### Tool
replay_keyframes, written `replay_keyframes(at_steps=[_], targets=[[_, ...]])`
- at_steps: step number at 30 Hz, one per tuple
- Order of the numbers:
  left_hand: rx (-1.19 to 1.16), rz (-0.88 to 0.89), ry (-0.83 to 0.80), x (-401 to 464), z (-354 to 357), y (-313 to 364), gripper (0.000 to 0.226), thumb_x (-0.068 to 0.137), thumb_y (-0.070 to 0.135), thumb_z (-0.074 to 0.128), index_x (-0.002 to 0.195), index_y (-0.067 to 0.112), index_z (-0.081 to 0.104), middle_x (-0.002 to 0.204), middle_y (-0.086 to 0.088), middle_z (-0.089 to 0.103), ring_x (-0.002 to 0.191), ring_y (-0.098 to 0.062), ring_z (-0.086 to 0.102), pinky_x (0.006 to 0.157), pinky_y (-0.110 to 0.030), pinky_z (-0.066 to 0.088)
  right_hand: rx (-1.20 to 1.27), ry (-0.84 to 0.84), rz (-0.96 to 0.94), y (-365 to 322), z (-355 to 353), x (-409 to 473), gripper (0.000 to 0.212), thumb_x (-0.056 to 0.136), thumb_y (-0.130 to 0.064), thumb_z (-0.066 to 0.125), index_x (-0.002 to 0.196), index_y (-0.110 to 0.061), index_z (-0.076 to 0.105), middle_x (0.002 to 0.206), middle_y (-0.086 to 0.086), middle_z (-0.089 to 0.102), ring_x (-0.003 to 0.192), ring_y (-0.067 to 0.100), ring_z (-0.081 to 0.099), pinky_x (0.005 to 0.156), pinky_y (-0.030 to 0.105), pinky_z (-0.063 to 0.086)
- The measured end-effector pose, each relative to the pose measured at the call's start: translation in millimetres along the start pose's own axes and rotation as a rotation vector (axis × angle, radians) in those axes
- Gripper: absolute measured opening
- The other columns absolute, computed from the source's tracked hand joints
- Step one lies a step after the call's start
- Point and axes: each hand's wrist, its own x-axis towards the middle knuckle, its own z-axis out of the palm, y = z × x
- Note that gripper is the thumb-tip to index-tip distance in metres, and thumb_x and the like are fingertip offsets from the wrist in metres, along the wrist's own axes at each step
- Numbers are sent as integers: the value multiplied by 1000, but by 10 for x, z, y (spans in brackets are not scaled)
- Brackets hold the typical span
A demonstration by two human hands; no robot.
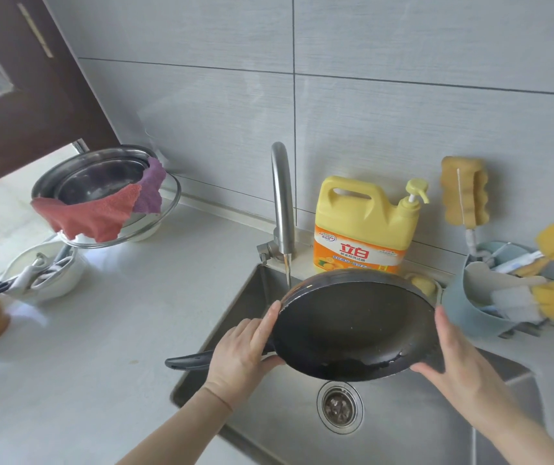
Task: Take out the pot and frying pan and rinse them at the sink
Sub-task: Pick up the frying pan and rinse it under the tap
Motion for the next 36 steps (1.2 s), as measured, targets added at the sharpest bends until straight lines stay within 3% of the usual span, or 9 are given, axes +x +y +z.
replay_keyframes(at_steps=[3, 6, 9, 13, 20, 27, 31, 36], targets=[[22, -71, -19, -80, -98, -155, 88, 81, 60, 54, 150, 18, 21, 75, 4, 59, 64, -14, 57, 56, -27, 49, 29, -15, -96, -114, 165, 158, 156, 37, -13, 100, 156, -18, -1, 135, 19, 50, 120, 28, 46, 100, 33, 30], [67, -125, -18, -168, -183, -297, 90, 76, 62, 57, 148, 18, 24, 69, 4, 57, 59, -14, 55, 51, -27, 45, 74, -49, -168, -222, 307, 313, 154, 41, -14, 100, 156, -15, -2, 134, 26, 53, 122, 27, 43, 101, 34, 33], [92, -163, -9, -280, -260, -455, 86, 82, 70, 49, 145, 15, 30, 67, 1, 56, 55, -19, 57, 47, -30, 47, 87, -93, -217, -365, 400, 457, 150, 46, -17, 99, 156, -13, -3, 135, 26, 53, 123, 28, 47, 90, 37, 50], [116, -215, 3, -395, -362, -580, 84, 88, 76, 31, 136, 8, 40, 65, -1, 58, 55, -22, 61, 44, -31, 50, 72, -132, -261, -548, 523, 616, 144, 55, -21, 96, 157, -14, -6, 140, 25, 51, 119, 36, 60, 83, 41, 58], [100, -245, 13, -550, -441, -742, 84, 89, 74, 33, 138, 7, 38, 66, -2, 59, 57, -23, 62, 46, -32, 51, 38, -125, -310, -786, 621, 782, 146, 53, -23, 97, 156, -12, -5, 139, 21, 53, 117, 31, 63, 83, 34, 56], [111, -176, 50, -428, -330, -639, 82, 88, 73, 36, 135, 6, 41, 65, -3, 58, 55, -24, 61, 44, -31, 51, 45, -115, -273, -575, 605, 680, 139, 60, -22, 94, 156, -13, -6, 135, 23, 55, 107, 33, 67, 77, 39, 60], [120, -125, 57, -278, -136, -475, 87, 75, 65, 55, 140, 9, 37, 66, -1, 57, 56, -19, 58, 48, -31, 47, 48, -74, -241, -346, 460, 534, 143, 53, -19, 97, 156, -13, -2, 133, 26, 55, 116, 34, 60, 85, 42, 55], [48, -55, 31, -57, 57, -299, 93, 80, 64, 55, 150, 15, 20, 77, 1, 62, 66, -15, 59, 57, -27, 47, 62, -27, -162, -46, 305, 336, 152, 42, -11, 99, 157, -16, 0, 149, 13, 39, 123, 28, 43, 99, 35, 34]])
